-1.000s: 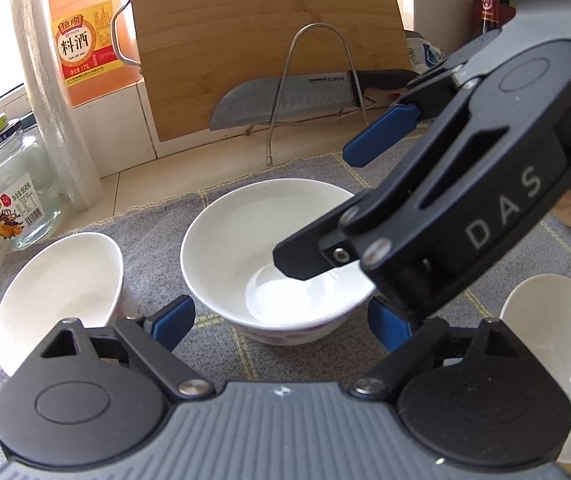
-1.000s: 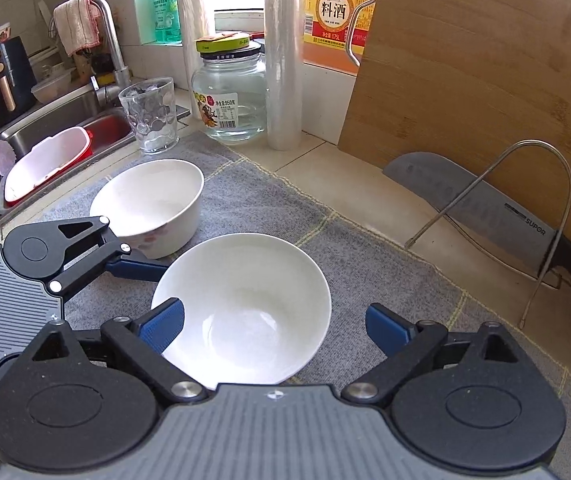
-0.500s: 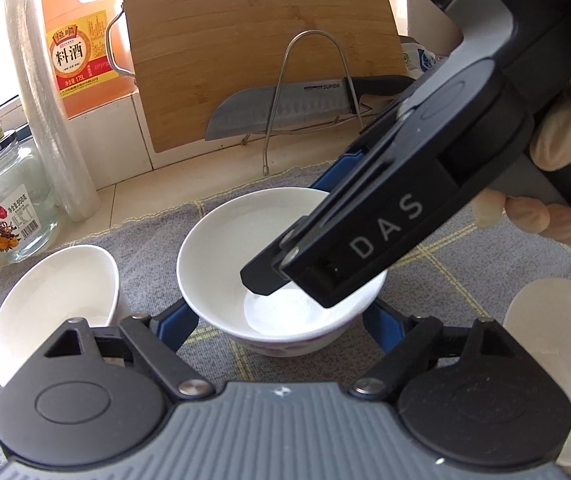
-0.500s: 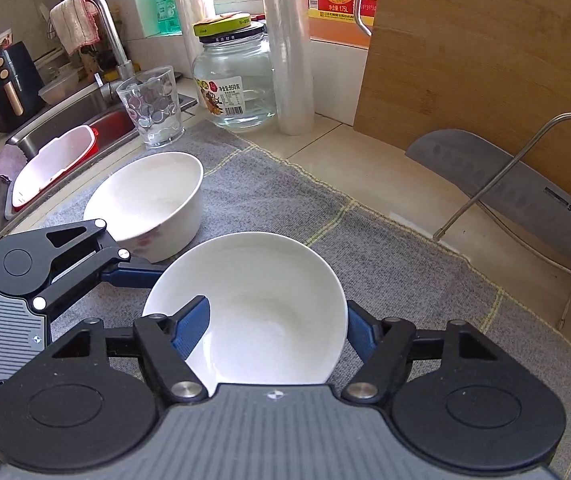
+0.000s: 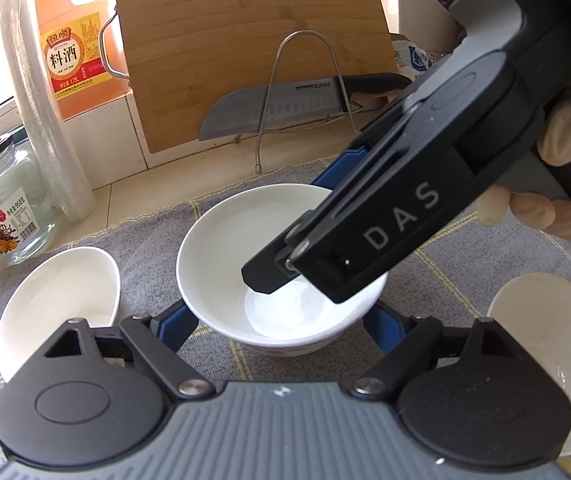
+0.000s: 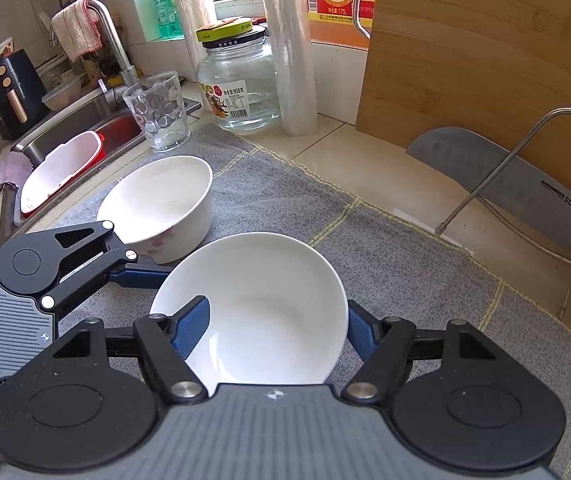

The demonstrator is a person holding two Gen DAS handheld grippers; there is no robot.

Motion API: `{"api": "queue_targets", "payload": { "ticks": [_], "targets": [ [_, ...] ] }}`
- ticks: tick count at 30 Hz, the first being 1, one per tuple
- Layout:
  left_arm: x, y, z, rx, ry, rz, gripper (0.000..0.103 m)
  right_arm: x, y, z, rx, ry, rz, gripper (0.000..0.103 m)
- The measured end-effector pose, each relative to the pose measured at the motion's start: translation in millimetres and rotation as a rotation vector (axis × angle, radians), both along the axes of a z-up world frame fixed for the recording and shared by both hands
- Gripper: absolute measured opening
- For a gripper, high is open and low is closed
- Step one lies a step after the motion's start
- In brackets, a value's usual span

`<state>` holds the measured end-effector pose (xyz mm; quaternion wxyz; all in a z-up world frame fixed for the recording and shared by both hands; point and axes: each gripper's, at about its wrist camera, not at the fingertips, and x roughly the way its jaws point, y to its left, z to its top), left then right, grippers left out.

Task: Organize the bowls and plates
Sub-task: 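Grasp the rim of another white bowl with the right tool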

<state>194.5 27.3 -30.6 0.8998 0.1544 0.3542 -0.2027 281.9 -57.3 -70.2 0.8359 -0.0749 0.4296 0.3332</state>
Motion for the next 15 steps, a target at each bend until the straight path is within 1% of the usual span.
{"api": "queue_targets", "payload": {
  "ticks": [5,11,15],
  "targets": [
    [-12,0,14,0.000,0.004,-0.021,0.088,-13,-6,12,0.031,0.004,-0.006,0.077],
    [-30,-2,31,-0.009,0.007,-0.051,0.088,-37,-11,29,0.031,-0.024,0.002,0.077],
    [-45,-5,39,-0.008,0.002,-0.075,0.088,-53,-18,39,0.050,-0.028,-0.013,0.077]
  ]
}}
